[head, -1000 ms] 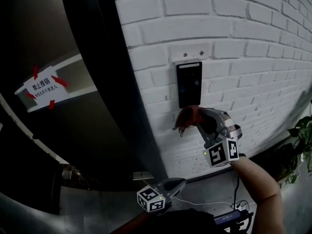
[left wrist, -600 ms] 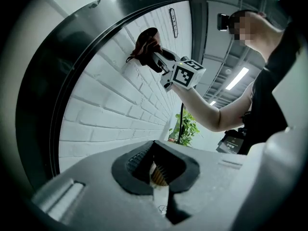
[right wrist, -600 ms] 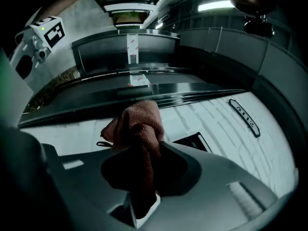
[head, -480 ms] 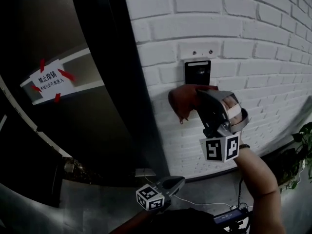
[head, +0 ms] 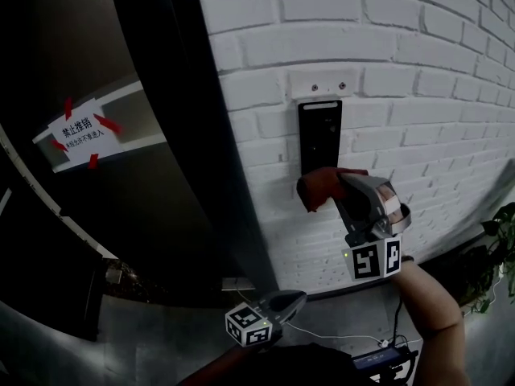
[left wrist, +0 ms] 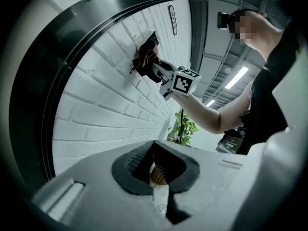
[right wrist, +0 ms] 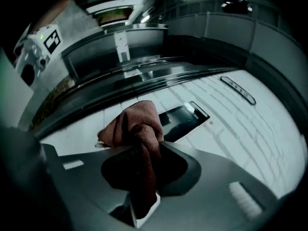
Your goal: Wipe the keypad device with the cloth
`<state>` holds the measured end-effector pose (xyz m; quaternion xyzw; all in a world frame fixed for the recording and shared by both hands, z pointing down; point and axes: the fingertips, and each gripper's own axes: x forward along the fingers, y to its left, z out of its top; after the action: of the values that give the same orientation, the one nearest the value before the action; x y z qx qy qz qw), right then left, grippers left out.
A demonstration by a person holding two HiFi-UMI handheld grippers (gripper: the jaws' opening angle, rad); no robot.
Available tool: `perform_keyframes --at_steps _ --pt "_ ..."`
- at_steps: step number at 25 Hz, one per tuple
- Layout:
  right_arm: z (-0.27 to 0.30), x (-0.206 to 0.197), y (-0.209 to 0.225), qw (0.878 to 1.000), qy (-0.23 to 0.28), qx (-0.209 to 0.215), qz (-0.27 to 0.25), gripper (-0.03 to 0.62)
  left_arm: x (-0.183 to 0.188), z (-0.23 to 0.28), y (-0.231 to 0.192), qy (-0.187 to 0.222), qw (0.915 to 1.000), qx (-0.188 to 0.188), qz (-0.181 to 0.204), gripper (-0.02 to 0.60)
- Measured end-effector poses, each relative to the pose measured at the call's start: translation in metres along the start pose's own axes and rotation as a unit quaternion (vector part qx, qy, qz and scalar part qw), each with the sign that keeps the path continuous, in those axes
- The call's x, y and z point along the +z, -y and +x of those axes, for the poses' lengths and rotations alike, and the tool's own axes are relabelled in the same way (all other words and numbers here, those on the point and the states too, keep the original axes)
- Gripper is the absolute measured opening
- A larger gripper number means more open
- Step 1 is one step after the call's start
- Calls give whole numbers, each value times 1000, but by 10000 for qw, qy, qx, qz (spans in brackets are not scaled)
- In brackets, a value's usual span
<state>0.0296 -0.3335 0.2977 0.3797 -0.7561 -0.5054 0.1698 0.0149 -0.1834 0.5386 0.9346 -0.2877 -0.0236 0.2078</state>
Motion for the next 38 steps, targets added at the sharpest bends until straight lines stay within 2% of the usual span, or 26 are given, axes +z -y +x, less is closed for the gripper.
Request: perform_keyframes --at_steps 2,3,4,6,7,8,11,13,18,20,23,25,28,30,32,34,38 --pt "-18 -3 -10 9934 226 394 1054 84 0 3 1 -11 10000 5 20 3" --pt "-25 -4 -15 9843 372 623 1612 84 1 4 0 -12 10000 19 27 4" --pt "-32 -6 -20 9691 563 849 2247 86 1 5 -1 -12 10000 35 35 4" --pt "-46 -10 -33 9241 962 1281 3469 86 2 9 -1 -15 10000 48 48 4" --pt "-53 -14 -42 9058 1081 1481 3821 86 1 11 1 -18 10000 44 51 5" --pt "-62 -21 -54 8948 1098 1660 3995 86 1 12 2 -21 10000 44 50 3" --pt "-86 -38 -95 8799 951 2087 4161 87 -3 13 4 -34 9999 111 19 3" --pt "-99 -42 -116 8637 1000 2314 4364 87 -7 13 4 -28 9998 190 -24 3" --pt "-137 -66 -157 7995 821 2850 5223 89 -18 11 6 87 9991 386 -156 3" --pt "-150 -80 -176 7820 622 3108 5367 89 -21 6 3 157 9984 505 -213 3" --pt "-173 -106 -210 7634 161 3429 5471 89 -29 0 2 265 9968 678 -337 3" --pt "-188 -112 -231 7449 -3 3491 5686 89 -36 -5 4 246 9959 778 -387 3" --pt "-205 -101 -254 7159 9 3452 6069 89 -43 -17 7 197 9948 920 -381 3" --pt "-212 -92 -265 7080 19 3432 6172 89 -41 -25 8 235 9941 999 -348 3" --pt "-220 -89 -277 7075 -15 3361 6217 89 -42 -32 11 254 9941 1013 -302 4" --pt "-229 -85 -287 7063 -96 3190 6319 89 -46 -39 15 225 9947 964 -263 4" --pt "-251 -55 -302 6928 -174 2890 6604 89 -56 -60 32 189 9965 797 -189 3"
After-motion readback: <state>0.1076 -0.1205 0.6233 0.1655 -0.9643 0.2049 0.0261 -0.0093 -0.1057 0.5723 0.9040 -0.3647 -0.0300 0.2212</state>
